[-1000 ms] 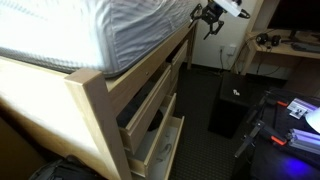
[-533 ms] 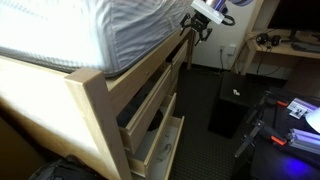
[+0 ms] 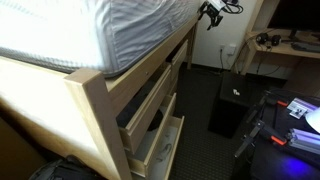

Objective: Open the topmost drawers fully

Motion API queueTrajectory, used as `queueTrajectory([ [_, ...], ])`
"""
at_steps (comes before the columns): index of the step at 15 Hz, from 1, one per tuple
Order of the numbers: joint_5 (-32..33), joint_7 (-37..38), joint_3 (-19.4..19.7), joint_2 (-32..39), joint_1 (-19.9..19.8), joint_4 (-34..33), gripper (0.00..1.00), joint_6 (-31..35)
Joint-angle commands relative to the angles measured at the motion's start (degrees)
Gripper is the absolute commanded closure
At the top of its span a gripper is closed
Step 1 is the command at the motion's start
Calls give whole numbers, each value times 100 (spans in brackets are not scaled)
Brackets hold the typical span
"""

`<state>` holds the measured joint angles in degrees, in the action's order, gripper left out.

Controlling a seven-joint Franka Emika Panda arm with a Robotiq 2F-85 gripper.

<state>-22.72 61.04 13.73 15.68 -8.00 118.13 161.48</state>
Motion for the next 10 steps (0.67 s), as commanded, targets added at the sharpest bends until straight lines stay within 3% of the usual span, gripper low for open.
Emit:
queueTrajectory([
  [1,-68,492,351,784,-546,-1162,0,-710],
  [2,28,245,199,302,-367,-481,0,-292],
  [5,33,369,327,676,-642,-998,0,-566],
  [6,180,-67,260,686,-672,-915,0,-471],
  [10,-76,-1438,-23,1503,-1477,-2366,0,-2309],
])
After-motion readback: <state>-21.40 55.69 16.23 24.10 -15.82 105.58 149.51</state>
